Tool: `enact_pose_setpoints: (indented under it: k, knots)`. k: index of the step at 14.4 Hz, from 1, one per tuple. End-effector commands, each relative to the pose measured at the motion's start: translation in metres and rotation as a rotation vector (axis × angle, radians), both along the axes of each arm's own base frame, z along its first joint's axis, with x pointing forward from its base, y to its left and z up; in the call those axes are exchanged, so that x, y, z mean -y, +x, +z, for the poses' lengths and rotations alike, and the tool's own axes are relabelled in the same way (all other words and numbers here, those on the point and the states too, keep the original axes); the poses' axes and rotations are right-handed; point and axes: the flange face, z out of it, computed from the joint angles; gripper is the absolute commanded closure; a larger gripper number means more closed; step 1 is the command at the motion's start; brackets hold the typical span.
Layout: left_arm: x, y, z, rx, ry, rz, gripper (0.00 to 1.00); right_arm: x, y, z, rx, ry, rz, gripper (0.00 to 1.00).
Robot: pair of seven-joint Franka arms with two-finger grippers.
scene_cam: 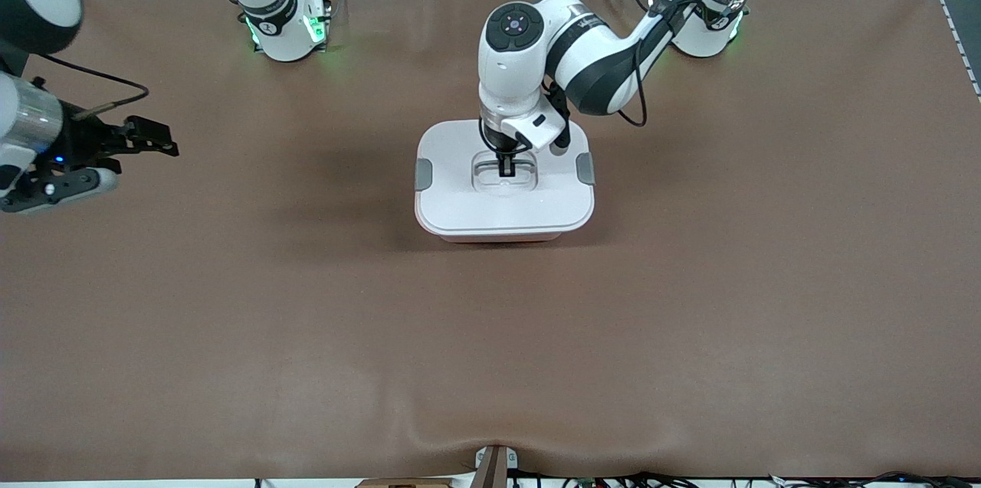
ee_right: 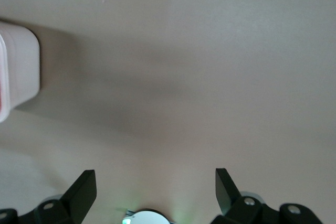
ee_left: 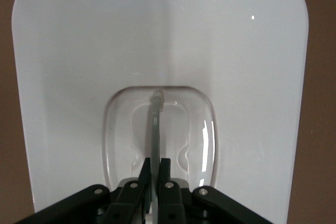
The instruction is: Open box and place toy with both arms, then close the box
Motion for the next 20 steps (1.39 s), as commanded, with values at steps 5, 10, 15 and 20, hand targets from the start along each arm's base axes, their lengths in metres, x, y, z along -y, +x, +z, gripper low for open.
enact_pose_setpoints:
  k: [5, 10, 15, 20]
  knots:
    - [0.009, -0.01, -0.013, 0.012, 0.012, -0.035, 1.0, 0.011, -0.004, 0.06, 0.066, -0.001, -0.018, 0.0]
    - [0.003, -0.008, -0.018, 0.018, 0.03, -0.043, 1.0, -0.001, -0.002, 0.063, 0.076, -0.015, -0.001, 0.0]
    - [-0.001, -0.003, -0.02, 0.012, 0.031, -0.021, 1.0, 0.03, -0.012, 0.066, 0.052, -0.009, -0.044, 0.0]
    - [0.002, -0.001, -0.021, 0.016, 0.009, -0.006, 1.0, -0.003, -0.015, 0.069, 0.057, -0.109, 0.024, 0.0]
